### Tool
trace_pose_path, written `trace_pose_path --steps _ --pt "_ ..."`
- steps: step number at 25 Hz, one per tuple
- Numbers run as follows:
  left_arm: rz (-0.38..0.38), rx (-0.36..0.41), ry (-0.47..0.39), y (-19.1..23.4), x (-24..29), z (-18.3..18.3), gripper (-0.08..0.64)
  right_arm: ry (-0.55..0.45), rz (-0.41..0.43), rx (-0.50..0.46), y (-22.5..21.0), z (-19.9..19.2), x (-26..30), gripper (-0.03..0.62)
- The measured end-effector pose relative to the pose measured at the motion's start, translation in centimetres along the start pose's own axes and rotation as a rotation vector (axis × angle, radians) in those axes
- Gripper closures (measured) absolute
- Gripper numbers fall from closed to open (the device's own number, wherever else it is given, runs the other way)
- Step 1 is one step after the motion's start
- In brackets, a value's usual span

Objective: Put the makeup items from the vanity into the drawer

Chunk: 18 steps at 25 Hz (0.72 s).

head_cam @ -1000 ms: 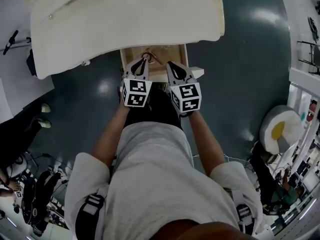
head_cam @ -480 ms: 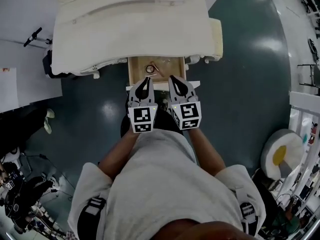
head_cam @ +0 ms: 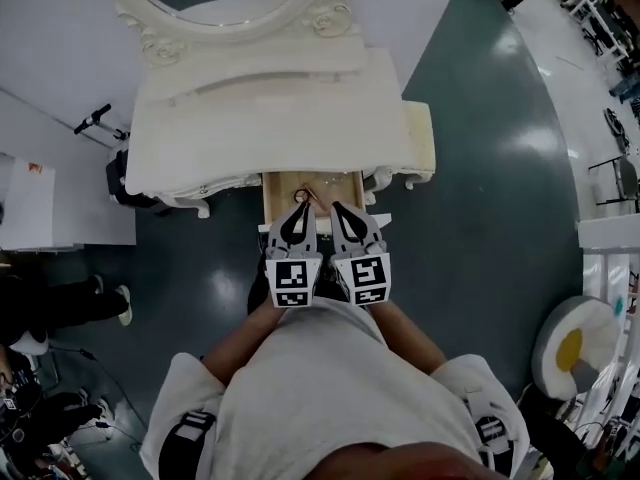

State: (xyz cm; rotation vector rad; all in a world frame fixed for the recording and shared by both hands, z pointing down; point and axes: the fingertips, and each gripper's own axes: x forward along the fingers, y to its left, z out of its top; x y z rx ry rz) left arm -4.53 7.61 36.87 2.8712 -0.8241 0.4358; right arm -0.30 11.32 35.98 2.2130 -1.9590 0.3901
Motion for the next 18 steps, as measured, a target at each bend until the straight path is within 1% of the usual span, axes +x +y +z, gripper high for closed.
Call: trace_pose_path --steps 3,6,10,14,18 --pt "-0.002 0.000 -0.007 -0.8 -0.5 0.6 0.538 -0.011 -0.020 -0.013 -1.0 1.0 -1.3 0.578" --pt "0.004 0.005 -0.014 -0.8 -0.4 1.4 0.538 -0.015 -0.033 -0.007 -1.6 1.5 -1.6 0.578" --pt "0.001 0.011 -0.001 -0.9 -0.4 0.8 0.538 -0.004 -0.006 -0.004 -0.9 0.8 -1.3 0.578" --pt "0.005 0.003 0.012 -1.1 -1.3 1.3 0.538 -0.007 0.027 -0.006 0.4 1.5 -1.6 0.578" --pt "0.003 0.000 0.012 -1.6 -2.0 1.4 0.538 -0.005 0.039 -0.012 0.9 1.7 -2.0 0.578"
